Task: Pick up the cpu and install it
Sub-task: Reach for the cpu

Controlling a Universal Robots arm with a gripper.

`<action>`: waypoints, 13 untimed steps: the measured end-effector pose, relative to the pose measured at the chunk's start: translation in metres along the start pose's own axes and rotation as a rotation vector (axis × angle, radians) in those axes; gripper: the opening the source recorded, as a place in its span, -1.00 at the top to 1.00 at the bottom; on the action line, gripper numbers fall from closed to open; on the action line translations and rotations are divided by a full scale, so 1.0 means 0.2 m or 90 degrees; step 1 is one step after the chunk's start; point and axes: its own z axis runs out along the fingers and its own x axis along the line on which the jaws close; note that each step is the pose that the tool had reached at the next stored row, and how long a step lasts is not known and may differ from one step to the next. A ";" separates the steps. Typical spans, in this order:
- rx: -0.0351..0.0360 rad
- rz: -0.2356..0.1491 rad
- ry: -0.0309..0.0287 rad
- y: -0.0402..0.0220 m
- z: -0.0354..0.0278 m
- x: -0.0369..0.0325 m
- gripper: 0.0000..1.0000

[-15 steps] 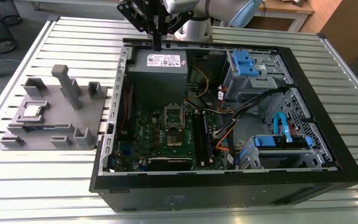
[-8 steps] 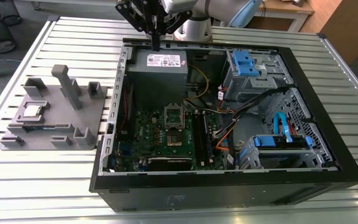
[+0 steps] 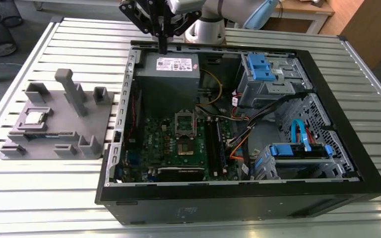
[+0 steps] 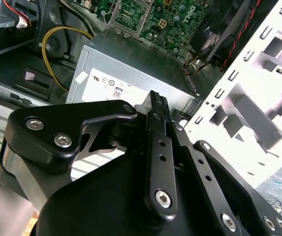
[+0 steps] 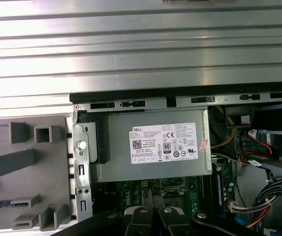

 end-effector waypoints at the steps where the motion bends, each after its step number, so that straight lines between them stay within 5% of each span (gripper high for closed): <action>1: 0.0000 0.000 -0.0001 0.000 0.000 0.005 0.79; 13: -0.0001 0.000 -0.0009 -0.005 -0.001 0.064 0.79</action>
